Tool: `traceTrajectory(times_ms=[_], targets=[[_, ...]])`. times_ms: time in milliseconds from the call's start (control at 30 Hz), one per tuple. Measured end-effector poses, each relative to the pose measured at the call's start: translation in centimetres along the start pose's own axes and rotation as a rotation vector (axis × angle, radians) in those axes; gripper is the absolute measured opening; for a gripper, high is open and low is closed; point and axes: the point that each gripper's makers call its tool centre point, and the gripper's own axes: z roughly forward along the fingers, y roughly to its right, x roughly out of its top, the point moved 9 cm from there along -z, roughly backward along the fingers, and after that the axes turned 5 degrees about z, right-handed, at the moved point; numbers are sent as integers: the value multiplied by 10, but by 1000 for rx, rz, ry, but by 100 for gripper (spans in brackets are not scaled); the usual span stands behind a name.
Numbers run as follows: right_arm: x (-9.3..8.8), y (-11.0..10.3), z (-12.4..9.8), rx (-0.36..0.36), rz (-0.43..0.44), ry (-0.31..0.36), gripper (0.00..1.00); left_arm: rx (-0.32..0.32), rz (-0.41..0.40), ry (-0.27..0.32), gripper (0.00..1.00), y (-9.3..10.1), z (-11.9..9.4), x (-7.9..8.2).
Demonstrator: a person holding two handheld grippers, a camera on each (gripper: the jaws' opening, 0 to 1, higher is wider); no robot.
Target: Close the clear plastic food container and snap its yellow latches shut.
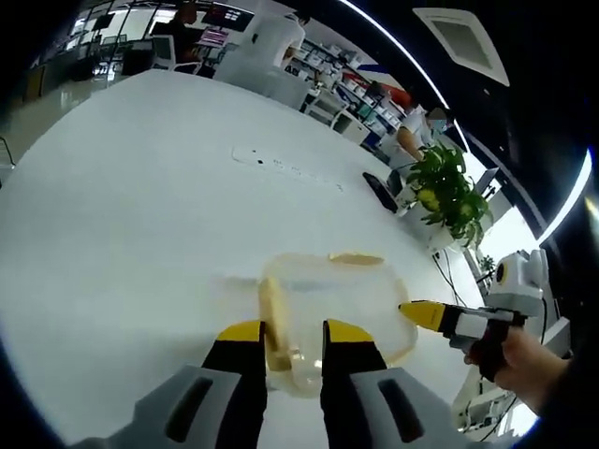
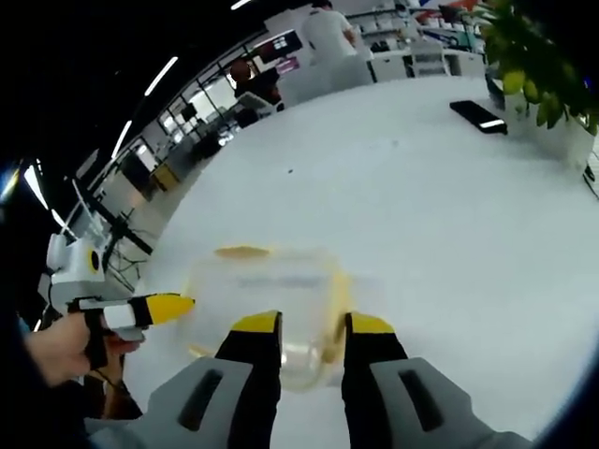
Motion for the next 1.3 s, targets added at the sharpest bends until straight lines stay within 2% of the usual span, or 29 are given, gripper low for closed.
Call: traceTrajectory(times_ms=[100, 133, 167, 567, 800, 900, 1000, 1100, 1200, 1267, 1300], targets=[[-2, 0, 1, 2, 4, 3, 20, 3, -2, 2, 13, 0, 0, -1], [-8, 2, -2, -26, 34, -47, 18, 28, 3, -2, 13, -1, -1, -1], [-6, -1, 3, -6, 15, -6, 18, 10, -4, -2, 13, 2, -1, 0], [-6, -8, 10, 2, 9, 2, 19, 18, 0, 4, 14, 7, 5, -3], [-4, -5, 8, 29, 40, 13, 23, -18, -12, 7, 18, 2, 11, -2], [-2, -5, 5, 44, 11, 24, 25, -9, 87, 27, 18, 2, 10, 3], [7, -7, 2, 46, -51, 68, 30, -27, 103, 21, 23, 4, 9, 7], [20, -6, -2, 58, -145, 103, 27, -28, 255, 8, 26, 4, 8, 14], [25, -9, -1, 91, -191, 104, 26, -54, 314, -2, 27, 5, 7, 19], [27, -13, 2, 158, -236, 82, 25, -78, 441, -15, 27, 8, 7, 24], [27, -13, 2, 168, -251, 79, 25, -87, 487, -25, 27, 10, 7, 25]])
